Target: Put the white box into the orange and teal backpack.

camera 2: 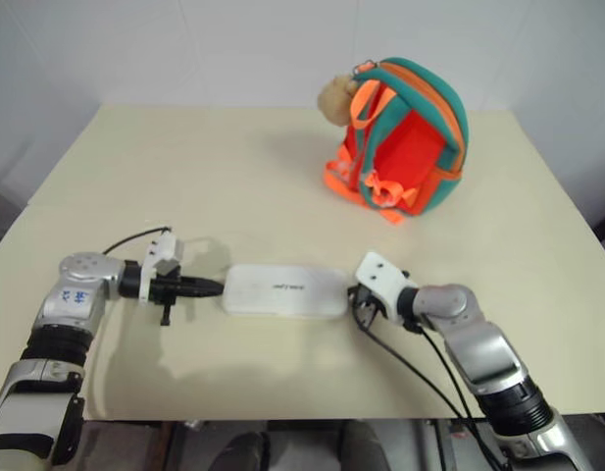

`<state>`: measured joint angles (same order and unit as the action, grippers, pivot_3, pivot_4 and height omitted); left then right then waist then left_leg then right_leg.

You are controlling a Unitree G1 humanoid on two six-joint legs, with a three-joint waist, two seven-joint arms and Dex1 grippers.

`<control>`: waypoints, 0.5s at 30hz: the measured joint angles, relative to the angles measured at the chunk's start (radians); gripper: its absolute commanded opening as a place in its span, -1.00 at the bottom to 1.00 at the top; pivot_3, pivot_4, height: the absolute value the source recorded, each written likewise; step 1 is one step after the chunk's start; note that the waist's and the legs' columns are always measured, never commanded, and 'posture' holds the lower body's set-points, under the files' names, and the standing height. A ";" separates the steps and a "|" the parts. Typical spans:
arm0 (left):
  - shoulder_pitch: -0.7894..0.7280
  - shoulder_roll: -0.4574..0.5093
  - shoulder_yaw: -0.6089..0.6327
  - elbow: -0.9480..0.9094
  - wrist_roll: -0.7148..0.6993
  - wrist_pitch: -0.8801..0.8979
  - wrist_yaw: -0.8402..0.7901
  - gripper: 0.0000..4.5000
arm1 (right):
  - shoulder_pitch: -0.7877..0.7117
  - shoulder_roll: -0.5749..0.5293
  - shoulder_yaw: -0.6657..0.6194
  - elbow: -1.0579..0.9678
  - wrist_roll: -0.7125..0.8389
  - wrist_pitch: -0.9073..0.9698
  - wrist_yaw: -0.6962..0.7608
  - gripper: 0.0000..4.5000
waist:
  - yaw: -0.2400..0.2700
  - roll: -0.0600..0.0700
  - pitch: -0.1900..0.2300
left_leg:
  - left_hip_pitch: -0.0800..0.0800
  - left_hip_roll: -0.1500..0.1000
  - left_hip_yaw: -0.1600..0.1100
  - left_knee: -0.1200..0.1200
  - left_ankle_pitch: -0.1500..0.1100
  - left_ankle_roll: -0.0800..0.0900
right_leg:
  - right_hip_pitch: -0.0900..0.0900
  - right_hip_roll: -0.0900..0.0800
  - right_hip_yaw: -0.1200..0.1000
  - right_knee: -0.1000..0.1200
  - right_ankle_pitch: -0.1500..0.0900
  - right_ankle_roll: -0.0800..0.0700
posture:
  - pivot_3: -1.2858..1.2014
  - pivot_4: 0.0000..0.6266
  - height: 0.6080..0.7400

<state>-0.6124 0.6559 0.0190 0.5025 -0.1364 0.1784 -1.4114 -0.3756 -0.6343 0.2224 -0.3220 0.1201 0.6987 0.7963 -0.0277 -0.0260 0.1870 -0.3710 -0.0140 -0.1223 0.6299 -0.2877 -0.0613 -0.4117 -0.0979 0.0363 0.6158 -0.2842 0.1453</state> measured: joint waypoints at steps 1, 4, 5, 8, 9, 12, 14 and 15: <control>0.004 0.003 0.000 -0.012 0.000 0.009 0.000 -1.00 | 0.002 -0.001 0.000 -0.006 0.001 0.005 0.002 -0.95 | 0.000 0.000 0.000 | 0.000 0.000 0.000 0.000 0.000 0.000 | 0.000 0.000 0.000 0.000 0.000 0.000 | 0.03 -0.52 1.00; 0.029 0.012 -0.001 -0.055 -0.005 0.034 0.000 -1.00 | 0.011 -0.009 0.000 -0.022 0.003 0.013 0.011 -0.95 | 0.000 0.000 0.000 | 0.000 0.000 0.000 0.000 0.000 0.000 | 0.000 0.000 0.000 -0.001 0.000 0.000 | 0.03 -0.52 1.00; 0.038 0.013 -0.002 -0.071 -0.011 0.044 -0.001 -1.00 | 0.013 -0.014 0.000 -0.027 0.004 0.018 0.016 -0.95 | 0.000 0.000 0.000 | 0.000 0.000 0.000 0.000 0.000 0.000 | 0.000 0.000 0.000 -0.001 0.000 0.000 | 0.03 -0.52 1.00; 0.066 0.020 -0.007 -0.119 -0.025 0.078 -0.004 -1.00 | 0.014 -0.022 -0.001 -0.030 0.005 0.023 0.019 -0.95 | 0.001 0.000 0.000 | 0.000 0.000 0.000 0.000 0.000 0.000 | 0.000 0.000 0.000 -0.001 0.000 0.000 | 0.03 -0.52 1.00; 0.077 0.025 -0.009 -0.141 -0.029 0.092 -0.005 -1.00 | 0.016 -0.025 -0.003 -0.031 0.005 0.023 0.019 -0.95 | 0.000 0.000 0.000 | 0.000 0.000 0.000 0.000 0.000 0.000 | 0.000 0.000 0.000 -0.002 0.000 0.000 | 0.03 -0.52 1.00; 0.108 0.034 -0.019 -0.190 -0.041 0.129 -0.013 -1.00 | 0.022 -0.028 -0.009 -0.033 0.006 0.023 0.019 -0.95 | 0.001 0.000 0.000 | 0.000 0.000 0.000 -0.001 0.000 0.000 | 0.000 0.000 0.000 -0.004 0.000 0.000 | 0.03 -0.52 1.00; 0.114 0.035 -0.021 -0.200 -0.047 0.141 -0.014 -1.00 | 0.025 -0.028 -0.011 -0.033 0.006 0.023 0.019 -0.95 | 0.001 0.000 0.000 | 0.000 0.000 0.000 0.000 0.000 0.000 | 0.000 0.000 0.000 -0.005 0.000 0.000 | 0.03 -0.52 1.00; 0.115 0.037 -0.023 -0.205 -0.047 0.145 -0.014 -1.00 | 0.025 -0.028 -0.012 -0.033 0.006 0.023 0.019 -0.95 | 0.001 0.000 0.000 | 0.000 0.000 0.000 0.000 0.000 0.000 | 0.000 0.000 0.000 -0.004 0.000 0.000 | 0.03 -0.52 1.00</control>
<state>-0.4974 0.6926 -0.0042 0.2971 -0.1834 0.3238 -1.4250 -0.3504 -0.6619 0.2104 -0.3547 0.1259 0.7217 0.8154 -0.0263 -0.0260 0.1870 -0.3708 -0.0139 -0.1221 0.6297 -0.2878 -0.0612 -0.4115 -0.0980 0.0366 0.6114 -0.2842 0.1451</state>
